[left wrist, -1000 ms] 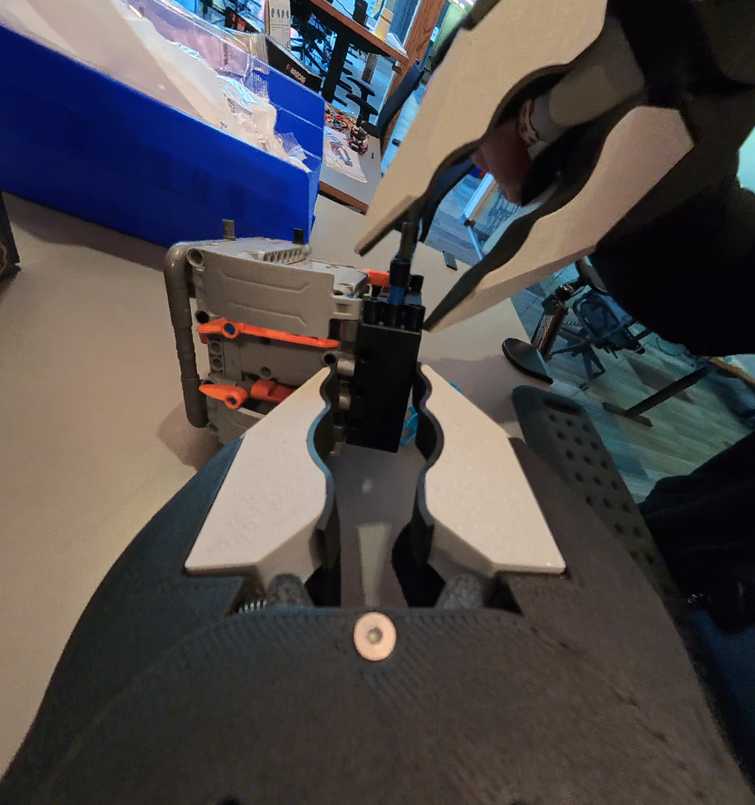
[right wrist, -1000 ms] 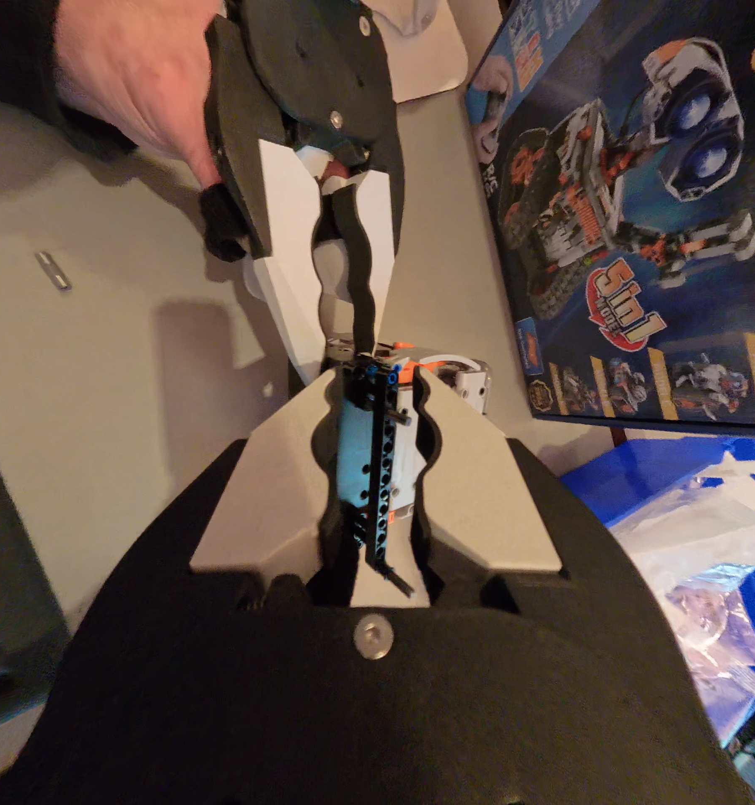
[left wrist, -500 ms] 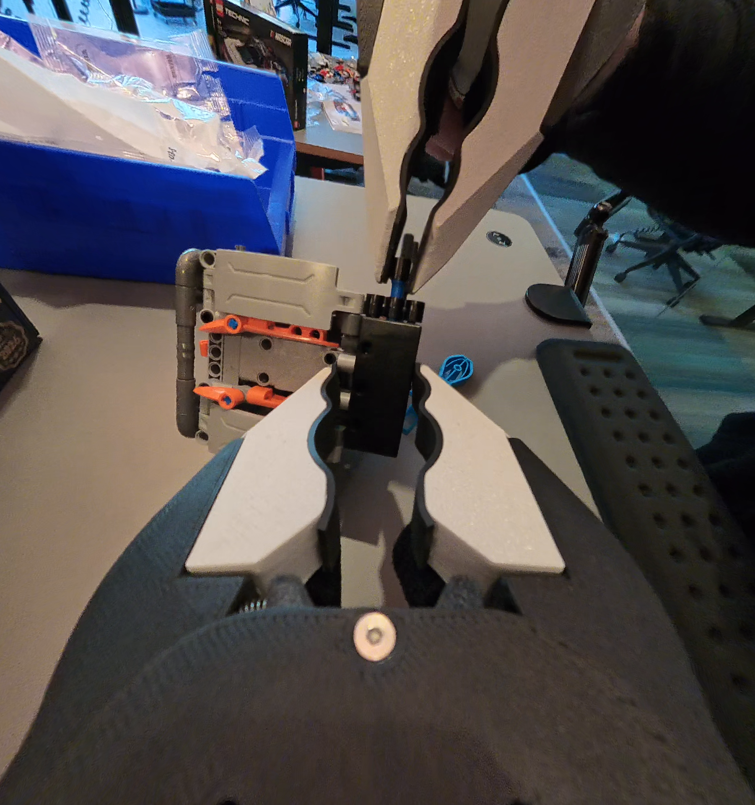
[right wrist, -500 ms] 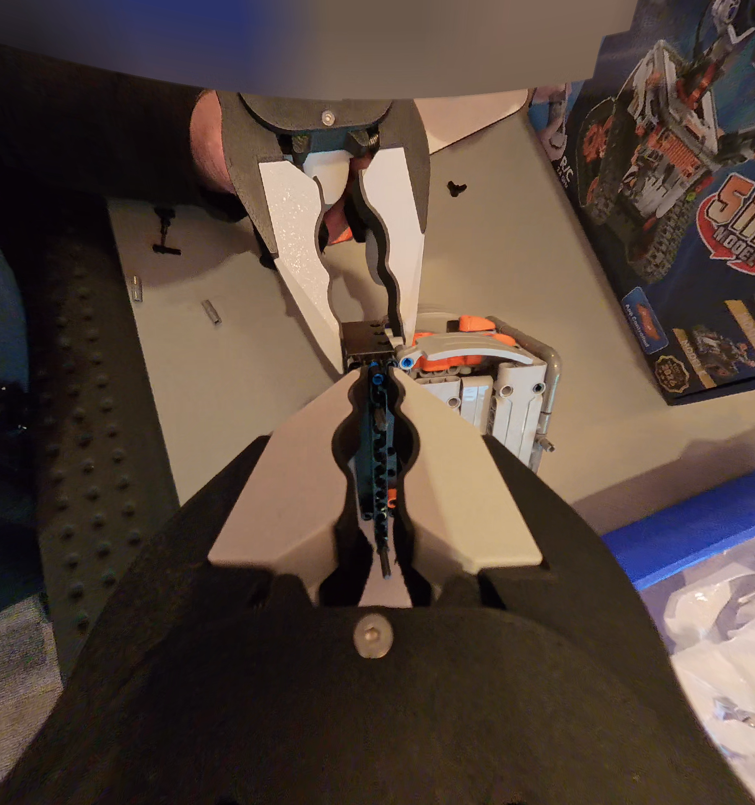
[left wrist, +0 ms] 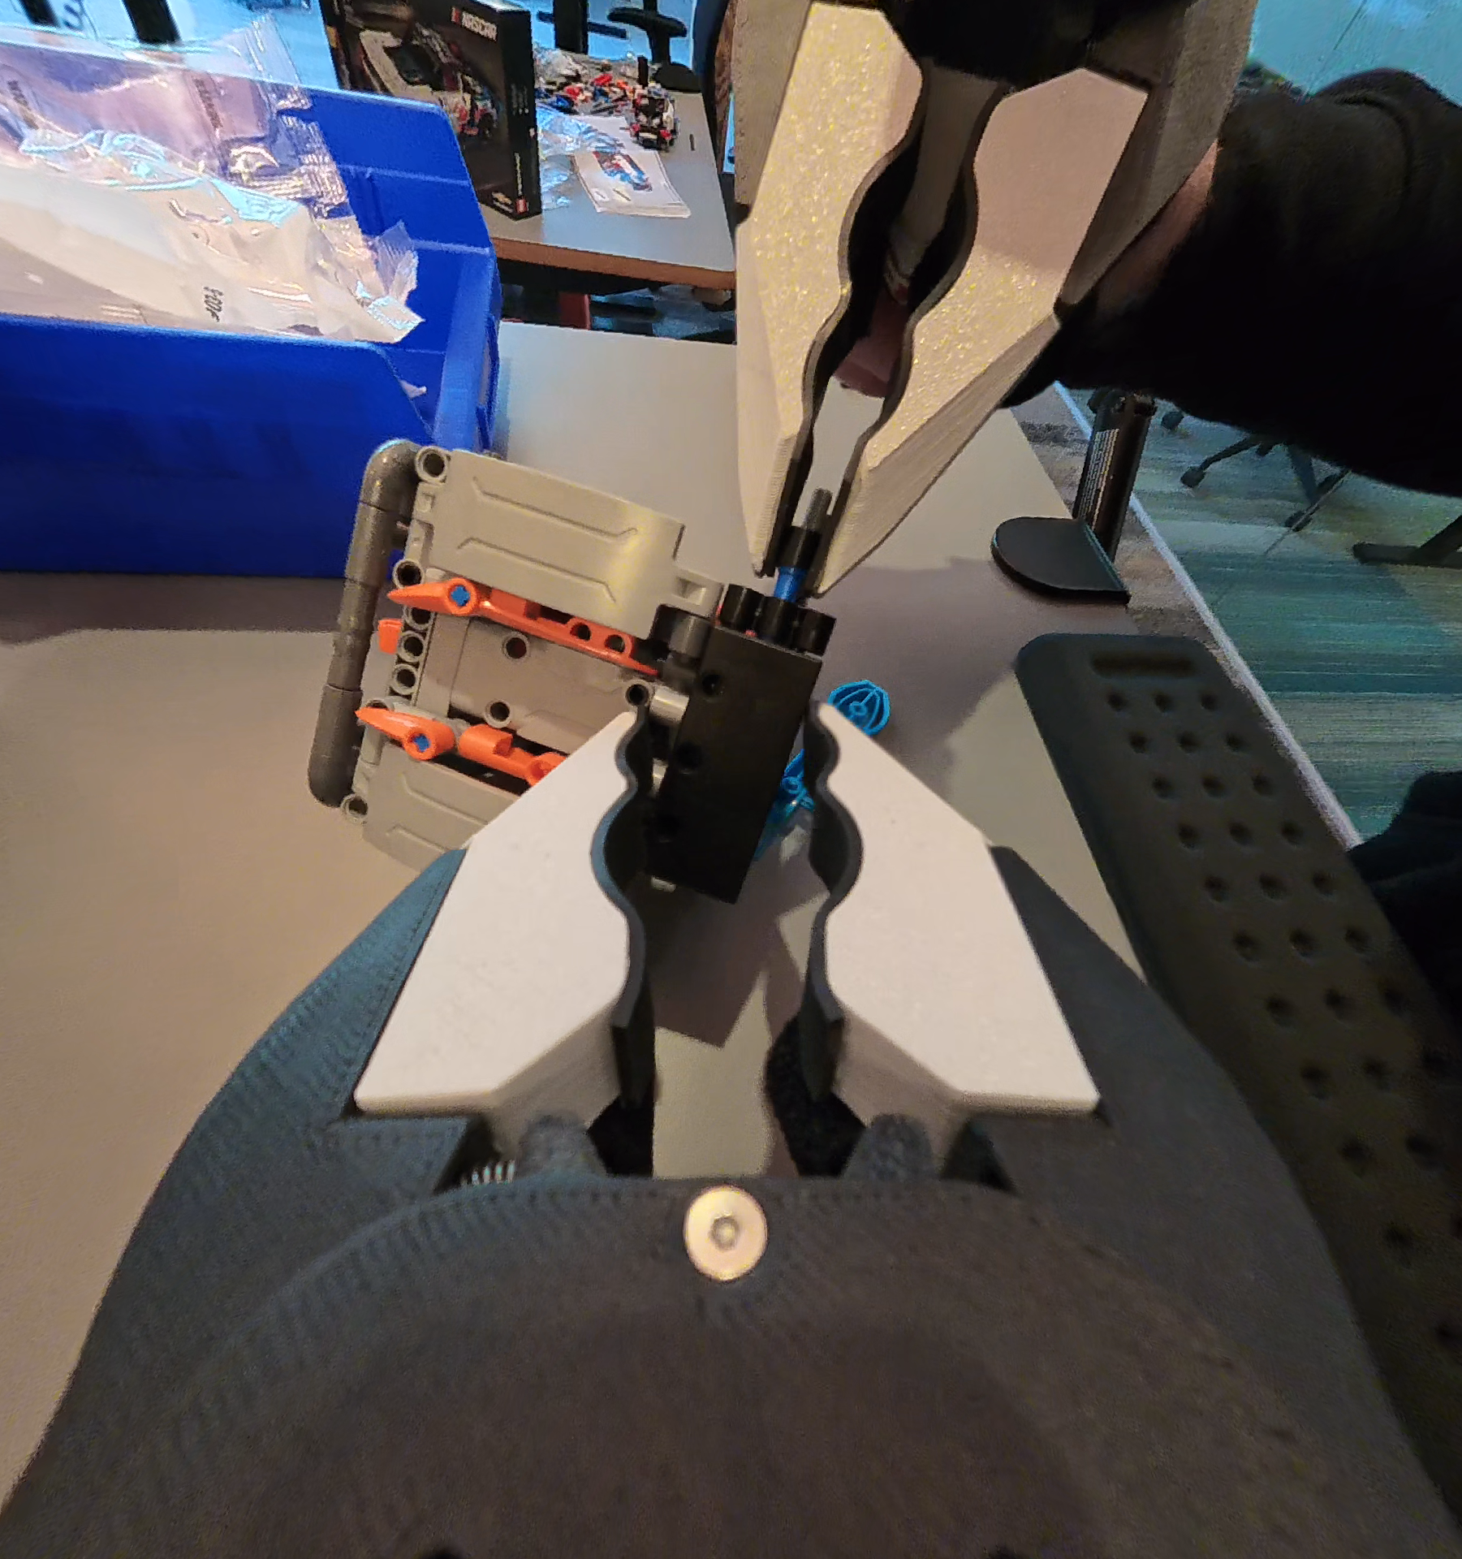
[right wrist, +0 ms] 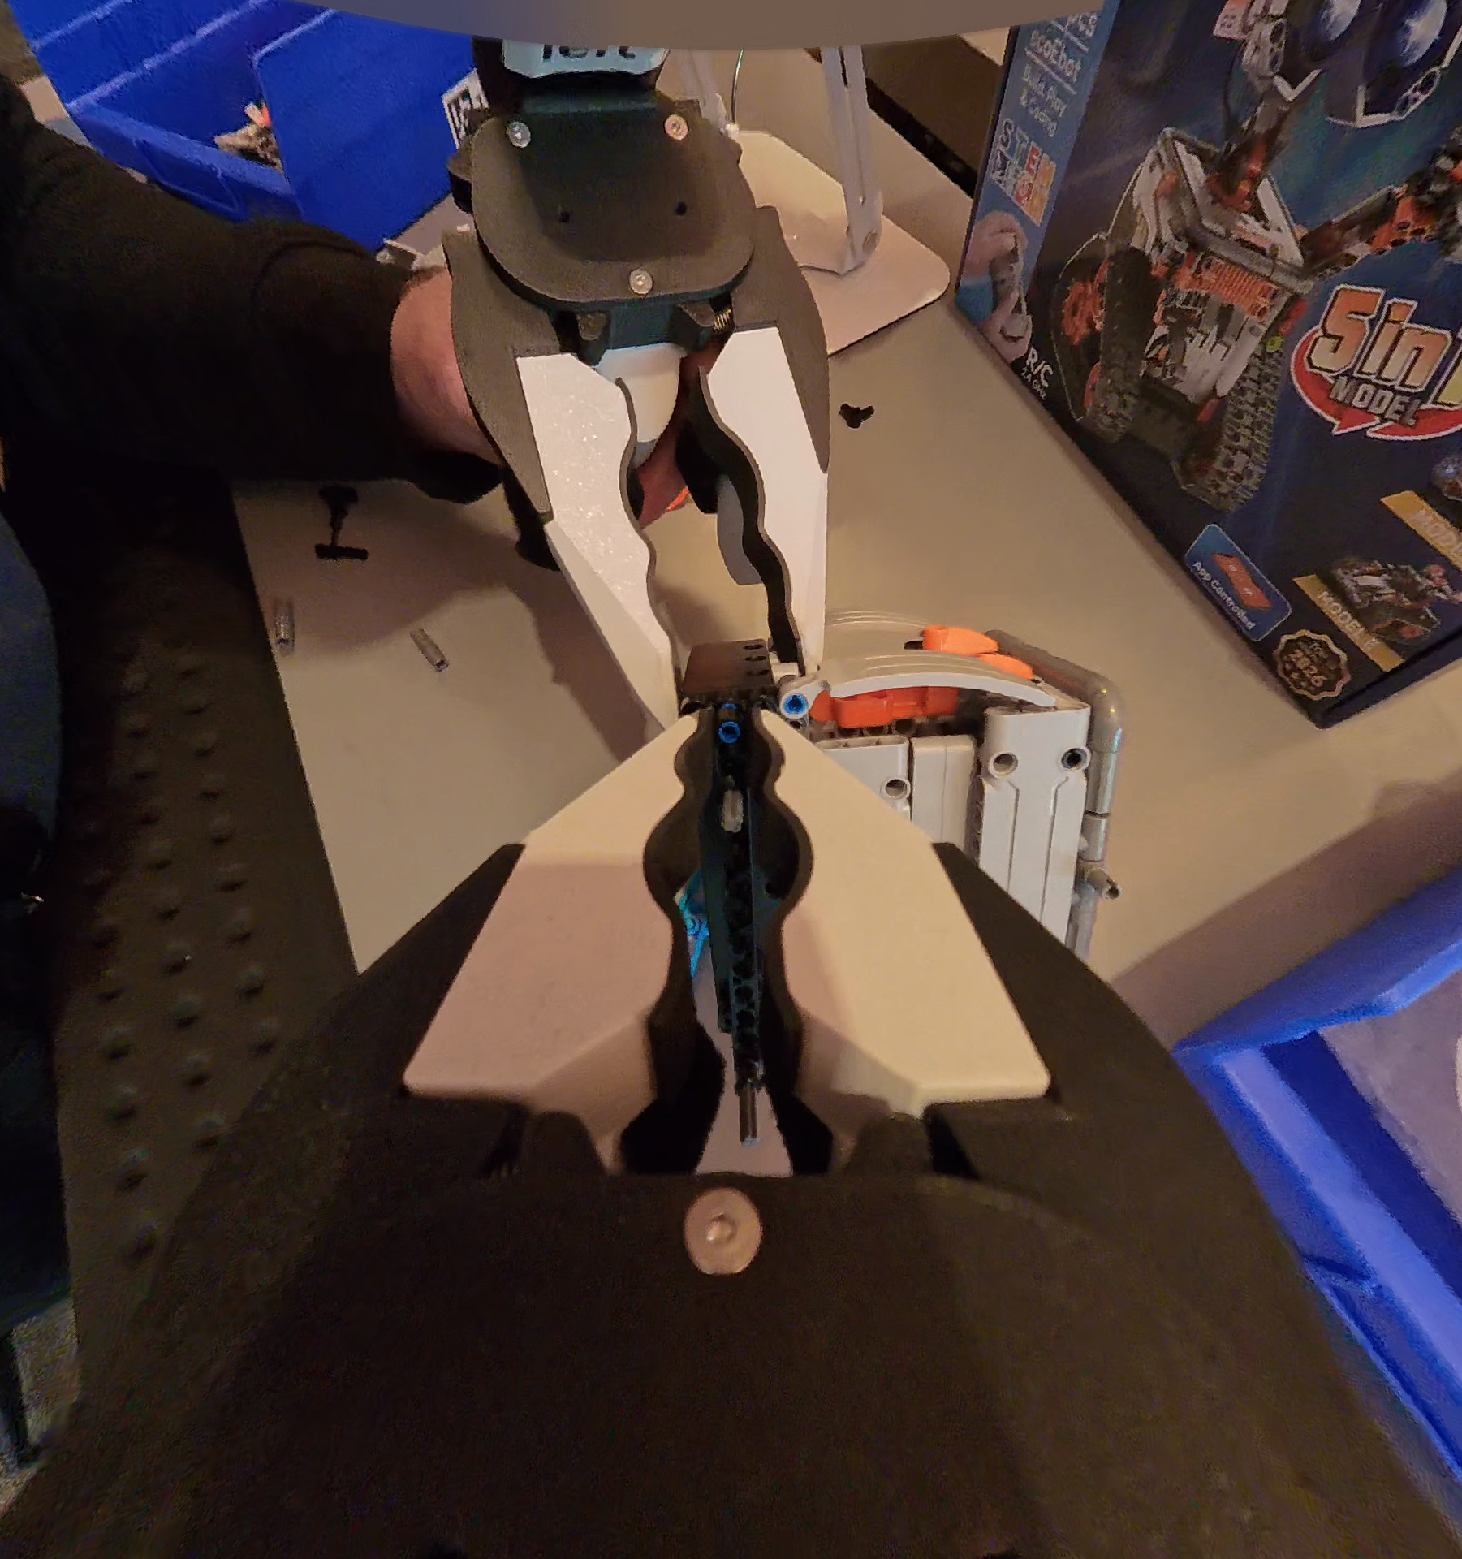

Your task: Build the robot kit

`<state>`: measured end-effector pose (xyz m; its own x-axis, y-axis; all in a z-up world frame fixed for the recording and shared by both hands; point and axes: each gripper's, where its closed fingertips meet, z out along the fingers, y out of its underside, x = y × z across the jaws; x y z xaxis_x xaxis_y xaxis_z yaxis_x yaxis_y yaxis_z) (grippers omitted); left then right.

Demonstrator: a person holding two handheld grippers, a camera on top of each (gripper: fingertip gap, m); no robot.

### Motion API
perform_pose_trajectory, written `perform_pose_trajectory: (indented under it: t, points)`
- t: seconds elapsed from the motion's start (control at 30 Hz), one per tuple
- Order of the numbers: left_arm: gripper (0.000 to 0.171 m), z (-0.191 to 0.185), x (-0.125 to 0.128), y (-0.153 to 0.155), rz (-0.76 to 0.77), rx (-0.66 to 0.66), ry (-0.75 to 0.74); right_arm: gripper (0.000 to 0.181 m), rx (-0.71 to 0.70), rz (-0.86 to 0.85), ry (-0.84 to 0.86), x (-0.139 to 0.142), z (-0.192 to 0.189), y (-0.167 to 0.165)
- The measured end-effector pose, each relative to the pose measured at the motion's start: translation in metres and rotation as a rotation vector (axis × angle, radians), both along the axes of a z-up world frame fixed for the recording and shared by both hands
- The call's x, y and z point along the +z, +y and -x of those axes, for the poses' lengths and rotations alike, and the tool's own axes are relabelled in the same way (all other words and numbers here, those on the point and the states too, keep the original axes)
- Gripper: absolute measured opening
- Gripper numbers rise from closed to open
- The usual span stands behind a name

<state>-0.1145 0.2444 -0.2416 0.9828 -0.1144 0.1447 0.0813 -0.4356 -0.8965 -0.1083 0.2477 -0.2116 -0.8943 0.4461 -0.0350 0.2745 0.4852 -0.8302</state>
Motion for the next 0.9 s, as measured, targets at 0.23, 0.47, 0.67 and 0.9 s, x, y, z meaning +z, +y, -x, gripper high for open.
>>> perform_pose_trajectory:
  t: [0.23,0.47,0.67,0.9]
  points:
    - [0.032,-0.003,0.0,0.003,-0.01,0.001,0.028,0.004,-0.06,-0.032,0.04,-0.001,-0.003,0.004]
    - [0.031,-0.003,0.0,0.007,-0.007,0.016,0.043,0.005,-0.126,-0.073,0.054,-0.002,-0.002,0.009]
    - [0.031,-0.004,0.001,0.01,0.007,0.024,0.064,0.005,-0.095,-0.12,0.016,-0.003,-0.003,0.011]
    - [0.03,-0.004,-0.004,0.011,0.029,0.023,0.074,0.003,-0.002,-0.172,-0.046,-0.007,-0.004,0.007]
